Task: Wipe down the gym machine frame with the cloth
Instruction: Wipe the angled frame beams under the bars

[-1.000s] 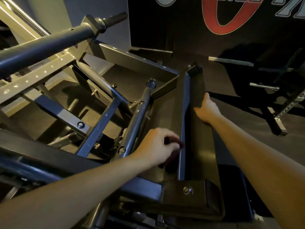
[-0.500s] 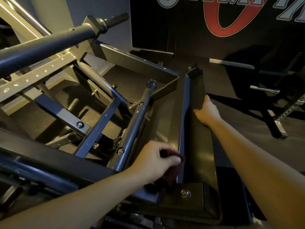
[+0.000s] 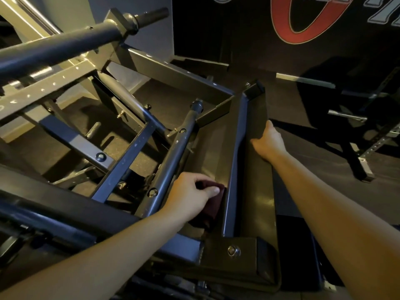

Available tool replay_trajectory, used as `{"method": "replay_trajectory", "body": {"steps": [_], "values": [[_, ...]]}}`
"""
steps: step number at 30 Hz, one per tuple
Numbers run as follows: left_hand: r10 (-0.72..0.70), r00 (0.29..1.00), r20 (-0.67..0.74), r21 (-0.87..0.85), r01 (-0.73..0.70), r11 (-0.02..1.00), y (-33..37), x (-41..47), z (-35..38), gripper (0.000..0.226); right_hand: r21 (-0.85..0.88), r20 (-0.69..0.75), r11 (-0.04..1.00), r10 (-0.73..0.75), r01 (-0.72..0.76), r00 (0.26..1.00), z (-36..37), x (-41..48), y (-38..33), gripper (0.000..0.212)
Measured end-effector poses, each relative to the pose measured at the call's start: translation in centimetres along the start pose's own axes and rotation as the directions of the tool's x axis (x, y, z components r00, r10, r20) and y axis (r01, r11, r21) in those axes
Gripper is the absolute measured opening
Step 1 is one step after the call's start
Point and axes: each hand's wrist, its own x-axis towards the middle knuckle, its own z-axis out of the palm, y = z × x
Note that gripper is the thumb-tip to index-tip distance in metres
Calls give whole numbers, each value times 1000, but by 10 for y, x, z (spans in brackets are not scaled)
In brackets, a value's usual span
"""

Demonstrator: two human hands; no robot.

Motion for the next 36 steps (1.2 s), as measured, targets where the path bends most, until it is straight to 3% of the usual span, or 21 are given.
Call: {"method": "replay_trajectory", "body": {"steps": [2, 6, 10, 13, 18, 21, 23, 26, 28, 31, 36], "values": [[-23, 996, -87, 11, 24, 1000, 8, 24, 9, 10, -2, 2, 1000, -3, 3, 1000, -1, -1, -1, 84], [-184, 963, -196, -205, 143, 968, 13, 45, 23, 9, -21, 32, 1000, 1, -1, 1000, -1, -5, -3, 82], [-116, 972, -203, -30, 112, 993, 10, 22, 21, 15, 25, 76, 999, 28, -30, 997, -7, -12, -7, 85], [-165, 966, -197, -9, 167, 986, 8, -5, 16, 10, 56, 109, 998, 15, -21, 994, -12, -19, -7, 90], [-168, 970, -178, 182, 200, 963, 19, -48, 10, 7, 80, 188, 997, -8, -7, 982, -17, -52, 0, 90], [-185, 964, -193, 182, 221, 958, 29, -72, 12, 5, 106, 270, 994, -59, 31, 961, -20, -81, 6, 91], [-163, 954, -250, 197, 215, 957, 32, -87, 19, 7, 72, 296, 993, -108, 90, 949, -24, -98, 10, 92], [-69, 887, -458, 192, 174, 966, 28, -115, 30, 9, 13, 261, 969, -243, 248, 934, -37, -124, 12, 84], [-49, 825, -563, 114, 136, 984, 23, -136, 35, 9, 122, 243, 929, -370, 351, 897, -48, -145, 9, 75], [-27, 773, -633, 61, 84, 995, 23, -172, 36, 9, 313, 120, 785, -592, 535, 797, -61, -185, -3, 60], [-24, 730, -683, 9, 42, 999, 26, -230, 16, 11, 412, -24, 556, -786, 722, 618, -65, -260, -20, 42]]}}
